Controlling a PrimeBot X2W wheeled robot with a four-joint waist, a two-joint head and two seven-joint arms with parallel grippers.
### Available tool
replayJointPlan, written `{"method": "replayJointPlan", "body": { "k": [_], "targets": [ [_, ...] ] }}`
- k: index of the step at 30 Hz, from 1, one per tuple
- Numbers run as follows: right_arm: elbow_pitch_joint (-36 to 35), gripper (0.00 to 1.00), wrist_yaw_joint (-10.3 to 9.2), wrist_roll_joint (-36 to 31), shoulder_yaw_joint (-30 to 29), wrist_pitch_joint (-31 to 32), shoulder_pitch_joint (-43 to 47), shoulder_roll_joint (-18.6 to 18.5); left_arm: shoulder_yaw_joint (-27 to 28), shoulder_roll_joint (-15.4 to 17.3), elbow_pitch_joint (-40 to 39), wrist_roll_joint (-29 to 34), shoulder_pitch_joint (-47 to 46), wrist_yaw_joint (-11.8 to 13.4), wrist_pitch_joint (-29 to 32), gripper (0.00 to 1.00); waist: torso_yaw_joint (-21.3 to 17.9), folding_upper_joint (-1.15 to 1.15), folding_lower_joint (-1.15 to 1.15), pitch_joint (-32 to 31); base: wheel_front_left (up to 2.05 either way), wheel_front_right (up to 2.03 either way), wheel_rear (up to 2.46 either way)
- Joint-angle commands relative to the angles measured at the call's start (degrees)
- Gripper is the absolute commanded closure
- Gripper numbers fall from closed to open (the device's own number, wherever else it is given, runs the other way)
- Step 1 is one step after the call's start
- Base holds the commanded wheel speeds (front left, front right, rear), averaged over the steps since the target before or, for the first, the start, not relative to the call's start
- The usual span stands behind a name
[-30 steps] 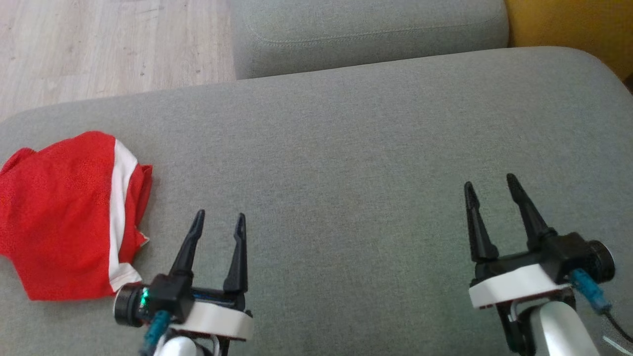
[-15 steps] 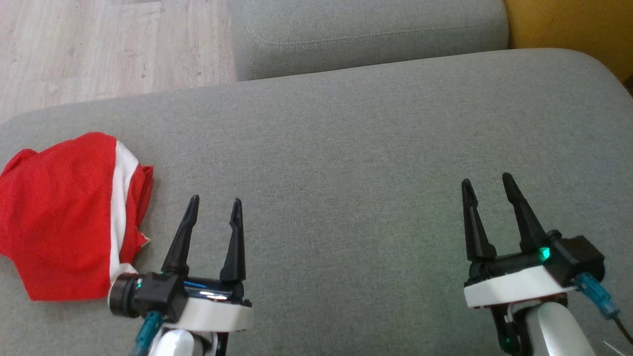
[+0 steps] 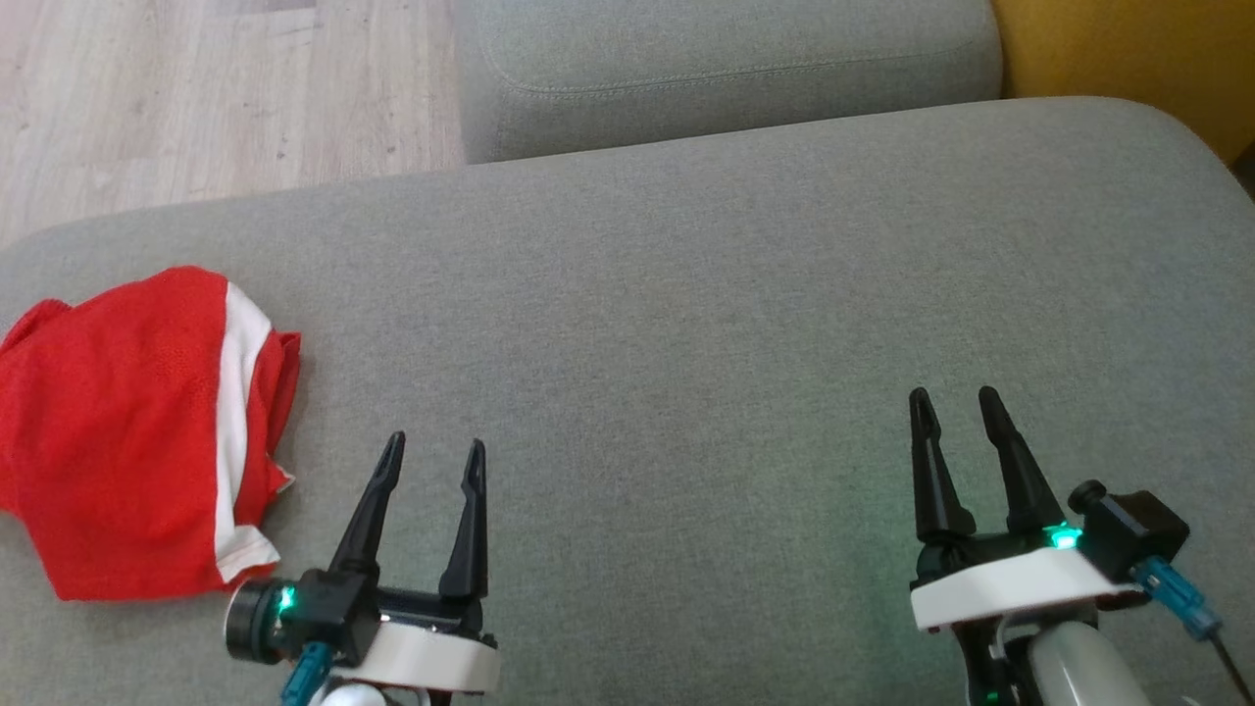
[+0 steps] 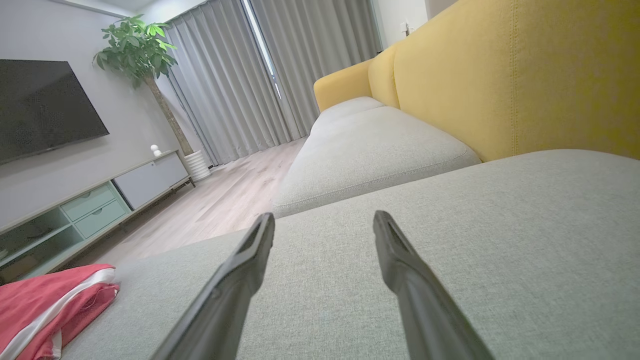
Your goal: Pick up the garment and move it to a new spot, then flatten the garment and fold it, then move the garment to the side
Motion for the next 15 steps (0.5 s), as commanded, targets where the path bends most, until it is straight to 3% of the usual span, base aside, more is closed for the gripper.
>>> {"method": "replayJointPlan", "body": {
  "k": [1,15],
  "targets": [
    [-1.6,0.0,0.43,0.2,1.4,-0.6,-1.3,-0.4,2.1,-0.3,-1.5,0.4,-1.7,-0.1,-0.5,0.0,0.0,0.0,0.0,0.1,0.0,0.0,0.0],
    [-1.7,0.0,0.43,-0.4,1.9,-0.6,-1.5,-0.4,2.2,-0.4,-1.1,-0.6,-2.3,0.5,-0.5,0.0,1.1,0.0,0.0,0.0,0.0,0.0,0.0]
  ]
}}
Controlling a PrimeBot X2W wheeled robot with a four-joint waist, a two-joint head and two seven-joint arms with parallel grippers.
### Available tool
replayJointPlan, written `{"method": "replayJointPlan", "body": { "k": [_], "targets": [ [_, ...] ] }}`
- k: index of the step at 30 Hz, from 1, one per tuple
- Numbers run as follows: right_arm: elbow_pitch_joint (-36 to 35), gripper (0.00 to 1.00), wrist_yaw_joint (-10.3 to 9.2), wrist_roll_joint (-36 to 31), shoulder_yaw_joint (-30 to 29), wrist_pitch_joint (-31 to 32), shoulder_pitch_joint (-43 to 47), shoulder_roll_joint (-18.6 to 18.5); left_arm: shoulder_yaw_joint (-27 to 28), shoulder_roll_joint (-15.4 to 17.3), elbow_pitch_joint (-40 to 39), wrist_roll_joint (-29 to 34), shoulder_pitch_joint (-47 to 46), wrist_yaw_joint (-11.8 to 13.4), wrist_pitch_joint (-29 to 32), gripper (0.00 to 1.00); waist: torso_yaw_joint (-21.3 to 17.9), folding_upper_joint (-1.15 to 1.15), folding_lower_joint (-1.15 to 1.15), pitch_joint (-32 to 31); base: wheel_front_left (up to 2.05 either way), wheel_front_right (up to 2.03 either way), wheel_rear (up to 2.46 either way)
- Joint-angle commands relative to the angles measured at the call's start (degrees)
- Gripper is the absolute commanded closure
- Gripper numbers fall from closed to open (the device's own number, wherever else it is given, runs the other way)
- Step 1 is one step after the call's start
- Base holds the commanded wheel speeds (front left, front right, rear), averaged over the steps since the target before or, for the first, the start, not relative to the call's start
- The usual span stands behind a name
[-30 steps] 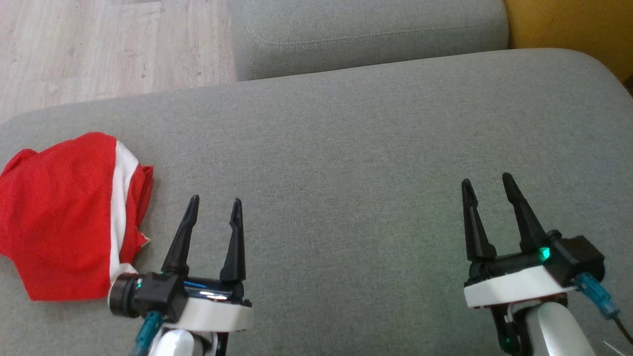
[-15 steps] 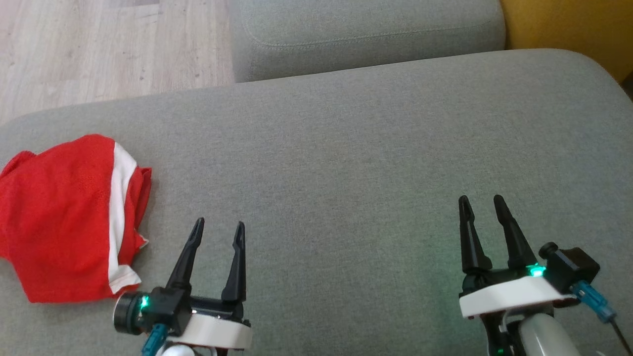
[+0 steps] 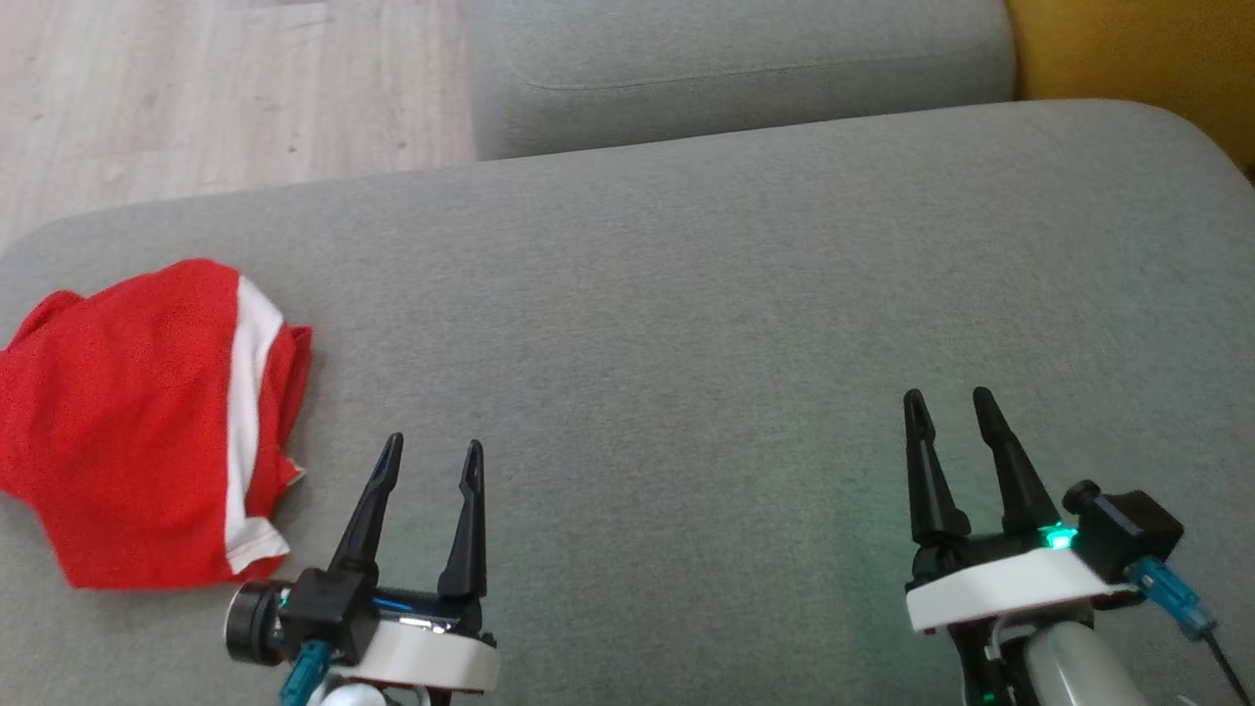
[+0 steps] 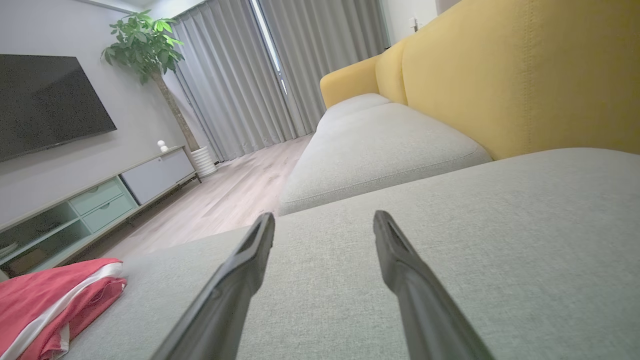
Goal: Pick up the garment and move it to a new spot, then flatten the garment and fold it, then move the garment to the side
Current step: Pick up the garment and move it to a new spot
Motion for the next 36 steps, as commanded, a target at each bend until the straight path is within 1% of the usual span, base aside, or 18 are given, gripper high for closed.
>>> {"method": "replayJointPlan", "body": {
  "k": [1,7,17,19,20,23,30,36],
  "targets": [
    [-1.8,0.0,0.43,-0.4,1.6,-0.6,-1.4,-0.4,2.1,-0.2,-1.7,-0.1,-2.2,0.4,-0.5,0.0,0.7,0.0,0.0,-0.2,0.0,0.0,0.0],
    [-1.4,0.0,0.43,-0.3,3.1,-0.6,-1.0,-0.4,3.2,-0.2,-1.2,1.2,-1.9,2.1,-0.5,0.0,4.4,0.0,0.0,-0.9,0.0,0.0,0.0],
    [-1.0,0.0,0.43,0.9,5.7,-0.6,0.1,-0.4,5.2,-0.2,-1.3,1.6,-0.2,1.7,-0.5,0.0,11.3,0.0,0.0,-2.7,0.0,0.0,0.0],
    [-0.9,0.0,0.43,1.2,6.2,-0.6,0.2,-0.4,5.4,-0.2,-1.3,1.7,0.2,1.7,-0.5,0.0,12.5,0.0,0.0,-3.1,0.0,0.0,0.0],
    [-0.9,0.0,0.43,1.2,6.2,-0.6,0.2,-0.4,5.4,-0.2,-1.3,1.7,0.2,1.7,-0.5,0.0,12.5,0.0,0.0,-3.1,0.0,0.0,0.0],
    [-0.6,0.0,0.43,1.7,7.2,-0.6,0.5,-0.4,6.1,-0.2,-1.4,1.9,0.8,1.7,-0.5,0.0,14.5,0.0,0.0,-3.7,0.0,0.0,0.0],
    [-0.2,0.0,0.43,2.2,8.8,-0.6,1.0,-0.4,6.8,-0.2,-1.5,2.1,1.6,1.6,-0.5,0.0,17.2,0.0,0.0,-4.5,0.0,0.0,0.0],
    [0.1,0.0,0.43,2.4,9.5,-0.6,1.2,-0.4,6.8,-0.2,-1.6,1.8,2.2,1.8,-0.5,0.0,18.4,0.0,0.0,-4.9,0.0,0.0,0.0]
  ]
}}
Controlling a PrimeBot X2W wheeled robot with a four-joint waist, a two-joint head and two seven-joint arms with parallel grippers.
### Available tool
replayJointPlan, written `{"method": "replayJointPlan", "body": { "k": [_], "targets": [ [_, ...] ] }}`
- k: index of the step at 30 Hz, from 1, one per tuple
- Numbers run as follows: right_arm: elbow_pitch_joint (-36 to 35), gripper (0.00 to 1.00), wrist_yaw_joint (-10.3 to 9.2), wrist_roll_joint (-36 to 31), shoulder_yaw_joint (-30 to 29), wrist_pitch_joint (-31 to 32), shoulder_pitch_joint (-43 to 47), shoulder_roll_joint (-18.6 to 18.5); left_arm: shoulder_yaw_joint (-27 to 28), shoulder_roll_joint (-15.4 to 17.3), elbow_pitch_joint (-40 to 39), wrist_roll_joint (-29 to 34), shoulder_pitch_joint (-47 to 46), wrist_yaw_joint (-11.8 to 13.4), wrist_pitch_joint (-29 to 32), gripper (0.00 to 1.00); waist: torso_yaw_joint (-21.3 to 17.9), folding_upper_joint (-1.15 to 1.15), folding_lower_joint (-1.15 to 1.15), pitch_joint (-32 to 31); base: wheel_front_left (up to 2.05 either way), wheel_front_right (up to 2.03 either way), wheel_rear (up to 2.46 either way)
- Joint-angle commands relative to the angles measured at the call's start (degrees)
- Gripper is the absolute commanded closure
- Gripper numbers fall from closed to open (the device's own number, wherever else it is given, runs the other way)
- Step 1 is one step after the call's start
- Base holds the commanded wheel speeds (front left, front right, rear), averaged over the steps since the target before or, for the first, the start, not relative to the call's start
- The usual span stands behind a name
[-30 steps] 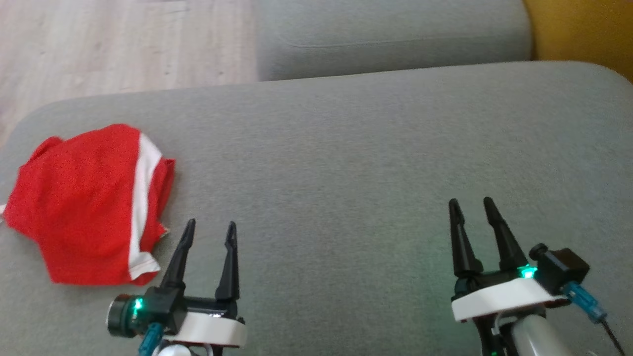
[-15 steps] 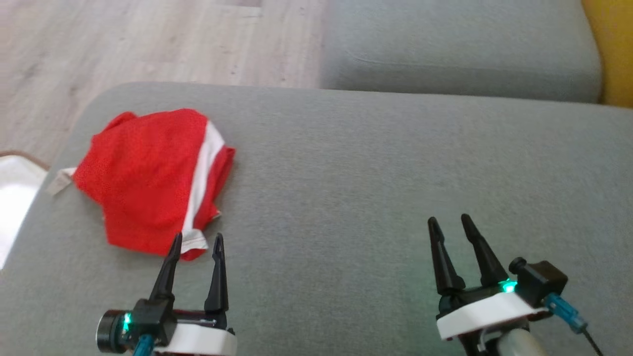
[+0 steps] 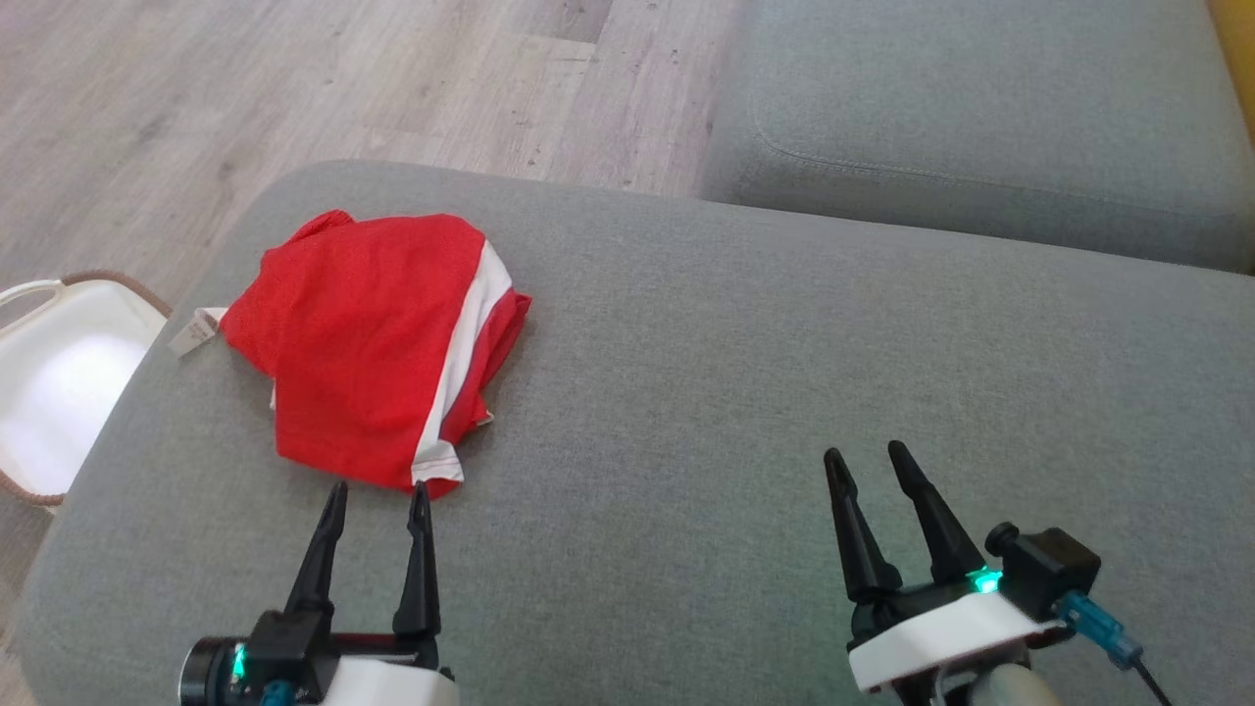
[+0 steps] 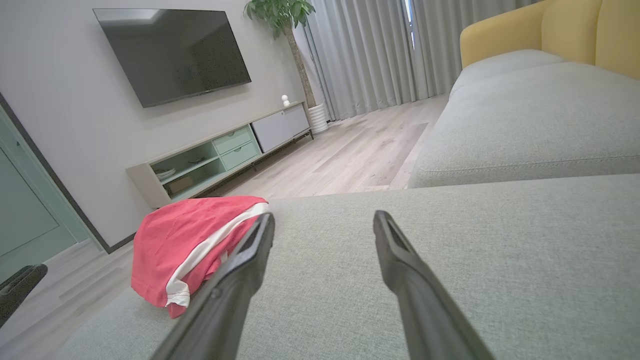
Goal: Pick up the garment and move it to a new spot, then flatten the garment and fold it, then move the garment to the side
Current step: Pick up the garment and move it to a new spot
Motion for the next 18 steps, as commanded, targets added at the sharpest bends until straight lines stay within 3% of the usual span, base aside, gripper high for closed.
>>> {"method": "replayJointPlan", "body": {
  "k": [1,13,18],
  "targets": [
    [-1.6,0.0,0.43,0.3,1.4,-0.6,-1.1,-0.4,1.7,-0.1,-2.0,0.3,-1.9,0.3,-0.5,0.0,0.2,0.0,0.0,-0.1,0.0,0.0,0.0],
    [-1.8,0.0,0.43,0.4,1.6,-0.6,-1.5,-0.4,3.4,0.0,-2.6,0.7,-2.9,-0.2,-0.5,0.0,-0.6,0.0,0.0,1.5,0.0,0.0,0.0],
    [-2.2,0.0,0.43,-0.7,0.3,-0.6,-2.8,-0.4,5.6,2.7,-2.6,2.1,-8.2,-1.7,-0.5,0.0,-2.4,0.0,0.0,4.6,0.0,0.0,0.0]
  ]
}}
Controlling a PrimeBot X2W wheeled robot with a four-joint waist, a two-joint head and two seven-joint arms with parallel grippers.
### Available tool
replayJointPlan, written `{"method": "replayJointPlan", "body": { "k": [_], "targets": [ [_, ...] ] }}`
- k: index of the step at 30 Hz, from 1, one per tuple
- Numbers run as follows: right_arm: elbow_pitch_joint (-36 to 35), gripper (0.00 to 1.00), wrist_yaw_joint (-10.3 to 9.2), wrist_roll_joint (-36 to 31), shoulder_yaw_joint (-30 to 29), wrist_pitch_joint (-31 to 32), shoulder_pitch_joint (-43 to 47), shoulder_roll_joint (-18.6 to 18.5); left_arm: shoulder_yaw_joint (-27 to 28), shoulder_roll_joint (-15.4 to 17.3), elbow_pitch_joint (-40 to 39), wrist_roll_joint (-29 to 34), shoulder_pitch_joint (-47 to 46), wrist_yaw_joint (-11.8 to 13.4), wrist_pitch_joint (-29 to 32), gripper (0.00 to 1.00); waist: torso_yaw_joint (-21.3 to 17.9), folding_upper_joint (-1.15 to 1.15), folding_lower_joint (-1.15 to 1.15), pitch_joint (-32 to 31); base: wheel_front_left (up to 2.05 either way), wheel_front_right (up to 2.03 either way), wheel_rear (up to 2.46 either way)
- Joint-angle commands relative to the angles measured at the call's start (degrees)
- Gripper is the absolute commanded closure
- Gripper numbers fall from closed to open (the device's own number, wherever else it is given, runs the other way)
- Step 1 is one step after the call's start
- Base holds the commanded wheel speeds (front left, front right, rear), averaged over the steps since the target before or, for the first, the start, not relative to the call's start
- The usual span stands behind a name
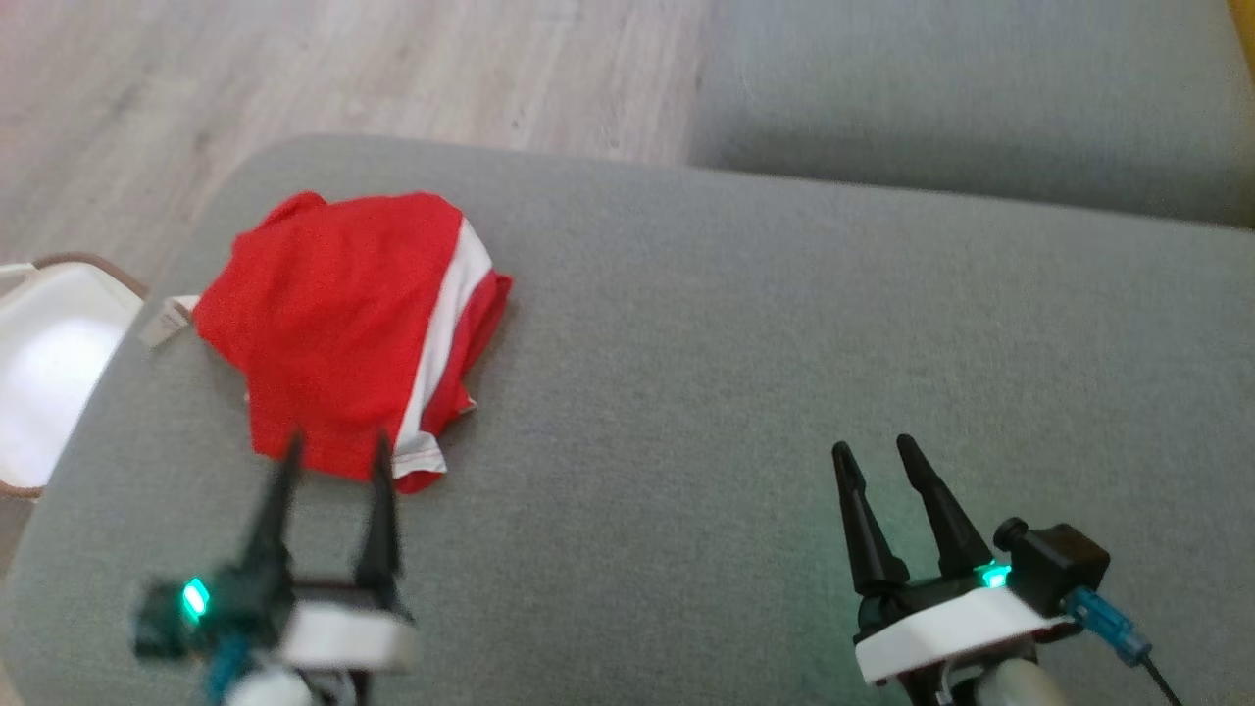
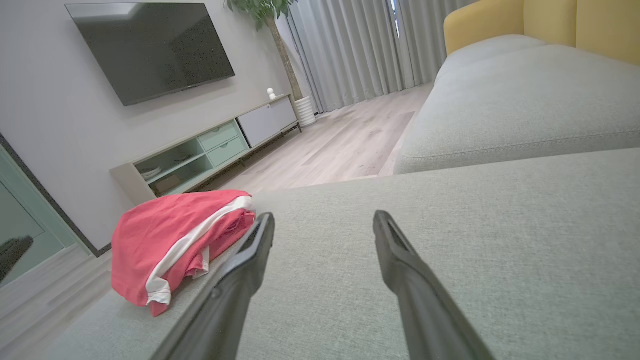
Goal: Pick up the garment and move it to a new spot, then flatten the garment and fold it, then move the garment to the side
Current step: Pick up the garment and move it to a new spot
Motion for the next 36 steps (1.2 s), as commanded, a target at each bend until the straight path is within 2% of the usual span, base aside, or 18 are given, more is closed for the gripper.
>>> {"method": "replayJointPlan", "body": {
  "k": [1,5,9,10,15,20,25,27,31,36],
  "targets": [
    [-2.1,0.0,0.43,-0.9,0.5,-0.6,-2.9,-0.4,3.5,2.6,-1.5,0.8,-7.5,-0.8,-0.5,0.0,-1.6,0.0,0.0,2.5,0.0,0.0,0.0],
    [-2.5,0.0,0.43,-1.9,-0.7,-0.6,-4.3,-0.4,5.4,8.3,3.0,1.9,-16.4,-2.3,0.4,0.0,-3.1,0.0,0.0,5.7,0.0,0.0,0.0],
    [-3.0,0.0,0.43,-2.9,-1.7,-0.6,-5.9,-0.4,6.0,14.2,9.6,2.3,-26.1,-4.2,6.7,0.0,-4.7,0.0,0.0,8.9,0.0,0.0,0.0],
    [-3.0,0.0,0.43,-2.9,-1.7,-0.6,-5.9,-0.4,6.0,14.2,9.6,2.3,-26.1,-4.2,6.7,0.0,-4.7,0.0,0.0,8.9,0.0,0.0,0.0],
    [-3.7,0.0,0.43,-3.5,-2.8,-0.6,-7.6,-0.4,4.8,20.0,19.5,1.8,-34.4,-6.0,16.6,0.0,-6.6,0.0,0.0,12.3,0.0,0.0,0.0],
    [-4.1,0.0,0.43,-3.7,-3.4,-0.6,-8.6,-0.4,1.7,22.5,27.1,-0.8,-38.3,-6.7,22.8,0.0,-7.9,0.0,0.0,14.4,0.0,0.0,0.0],
    [-4.2,0.0,0.43,-3.7,-3.7,-0.6,-9.0,-0.4,-1.4,23.3,32.1,-3.8,-39.7,-6.8,24.6,0.0,-8.5,0.0,0.0,15.2,0.0,0.0,0.0],
    [-4.2,0.0,0.43,-3.7,-3.7,-0.6,-9.0,-0.4,-2.7,23.5,33.2,-4.9,-39.9,-6.8,24.3,1.0,-8.6,0.0,0.0,15.2,0.0,0.0,0.0],
    [-4.0,0.0,0.43,-3.5,-3.9,-0.6,-9.0,-0.4,-4.4,23.7,33.8,-6.9,-40.8,-6.9,21.4,1.0,-8.4,0.0,0.0,14.6,0.0,0.0,0.0],
    [-3.5,0.0,0.43,-3.4,-3.5,-0.6,-9.0,-0.4,-3.3,23.8,32.1,-7.4,-43.3,-5.8,13.2,1.0,-8.4,0.0,0.0,13.4,0.0,0.0,0.0]
  ]
}}
